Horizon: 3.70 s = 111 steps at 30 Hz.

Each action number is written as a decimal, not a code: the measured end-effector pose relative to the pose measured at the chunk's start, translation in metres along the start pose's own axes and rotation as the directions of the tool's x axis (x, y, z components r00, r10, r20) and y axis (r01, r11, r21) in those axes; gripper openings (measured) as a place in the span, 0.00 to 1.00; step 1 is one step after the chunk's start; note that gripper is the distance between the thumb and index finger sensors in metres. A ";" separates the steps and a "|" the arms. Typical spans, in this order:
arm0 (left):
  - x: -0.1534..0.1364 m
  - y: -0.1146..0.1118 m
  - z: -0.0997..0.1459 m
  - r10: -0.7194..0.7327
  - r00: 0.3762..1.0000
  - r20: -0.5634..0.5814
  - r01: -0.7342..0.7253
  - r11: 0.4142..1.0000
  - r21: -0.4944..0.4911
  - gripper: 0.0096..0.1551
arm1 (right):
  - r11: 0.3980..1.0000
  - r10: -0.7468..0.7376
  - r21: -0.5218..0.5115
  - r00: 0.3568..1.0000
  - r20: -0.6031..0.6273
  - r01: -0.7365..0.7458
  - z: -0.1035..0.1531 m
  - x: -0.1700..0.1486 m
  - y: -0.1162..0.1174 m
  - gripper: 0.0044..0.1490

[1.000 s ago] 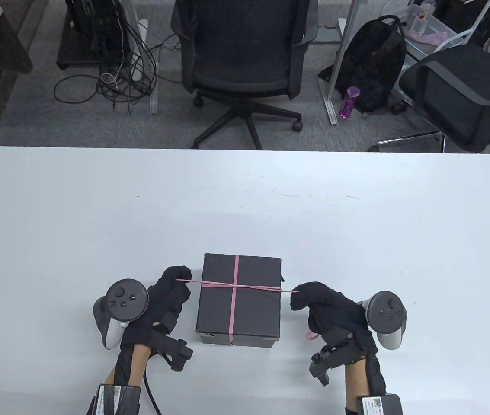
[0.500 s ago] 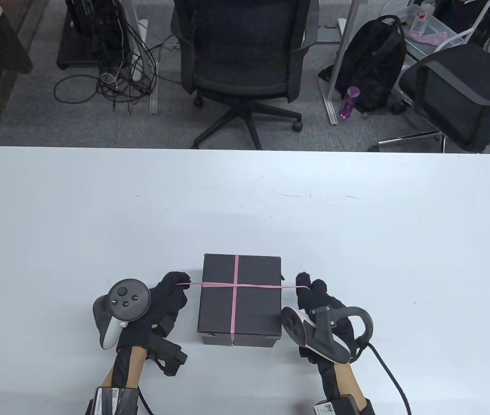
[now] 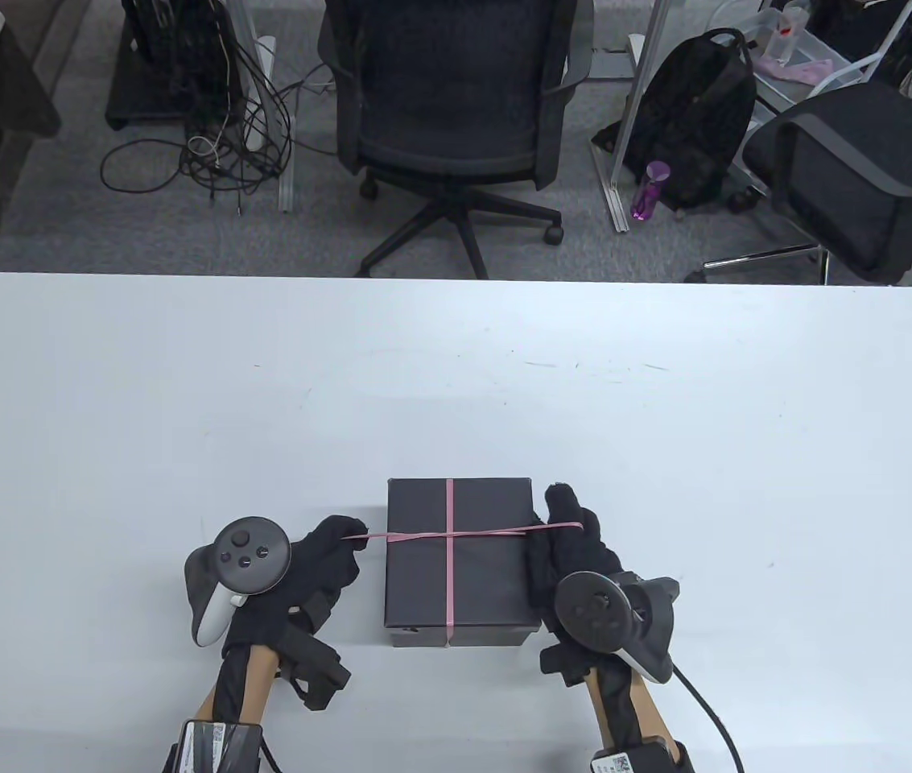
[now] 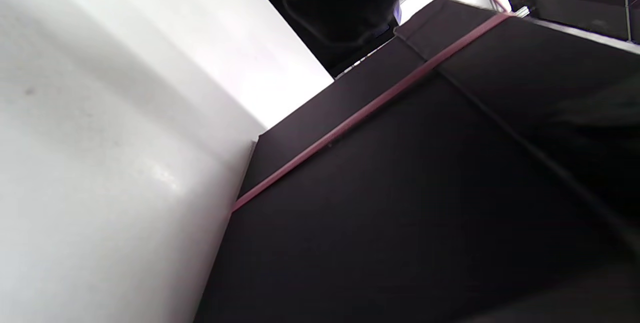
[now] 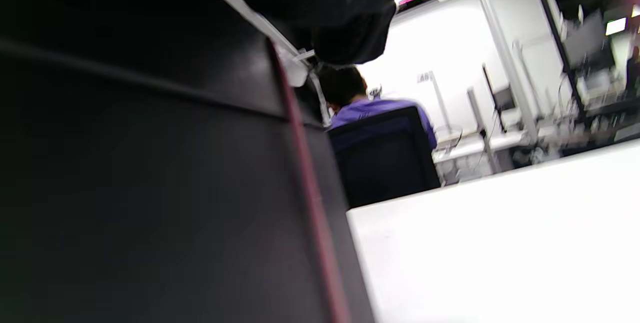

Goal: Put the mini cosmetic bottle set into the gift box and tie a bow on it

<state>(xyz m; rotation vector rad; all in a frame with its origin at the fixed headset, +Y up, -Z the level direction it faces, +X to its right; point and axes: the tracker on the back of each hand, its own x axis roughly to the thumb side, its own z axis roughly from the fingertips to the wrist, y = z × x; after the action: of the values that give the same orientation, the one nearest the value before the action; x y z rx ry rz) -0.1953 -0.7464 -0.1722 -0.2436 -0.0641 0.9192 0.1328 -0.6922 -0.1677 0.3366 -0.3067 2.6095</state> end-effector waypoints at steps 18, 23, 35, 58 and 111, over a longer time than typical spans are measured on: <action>-0.040 0.005 -0.015 0.286 0.930 -0.230 -0.352 0.873 -0.338 0.29 | 0.999 0.001 -0.039 0.999 -0.036 -0.002 0.004 0.002 0.005 0.38; -0.016 0.000 -0.016 -0.050 0.980 -0.193 -0.047 0.884 -0.465 0.24 | 0.998 0.027 -0.048 0.999 -0.045 -0.029 0.004 0.004 0.005 0.38; -0.004 -0.006 -0.014 0.253 0.968 0.002 -0.198 0.763 -0.615 0.26 | 0.992 0.108 -0.066 0.992 -0.061 -0.112 0.005 0.008 0.002 0.39; 0.110 -0.018 -0.009 0.043 0.993 0.106 -0.043 0.999 0.001 0.33 | 0.906 0.406 -0.178 0.907 0.115 -0.383 0.011 0.033 0.003 0.49; 0.125 -0.069 0.019 -0.562 0.778 0.281 0.411 0.793 0.450 0.35 | 0.971 -0.100 0.222 0.995 0.024 0.092 -0.022 0.029 -0.005 0.23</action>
<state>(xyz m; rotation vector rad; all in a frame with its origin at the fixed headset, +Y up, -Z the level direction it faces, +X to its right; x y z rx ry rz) -0.0690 -0.6839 -0.1441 0.3144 -0.3234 0.4162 0.1061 -0.6692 -0.1790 0.4609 -0.0101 2.5483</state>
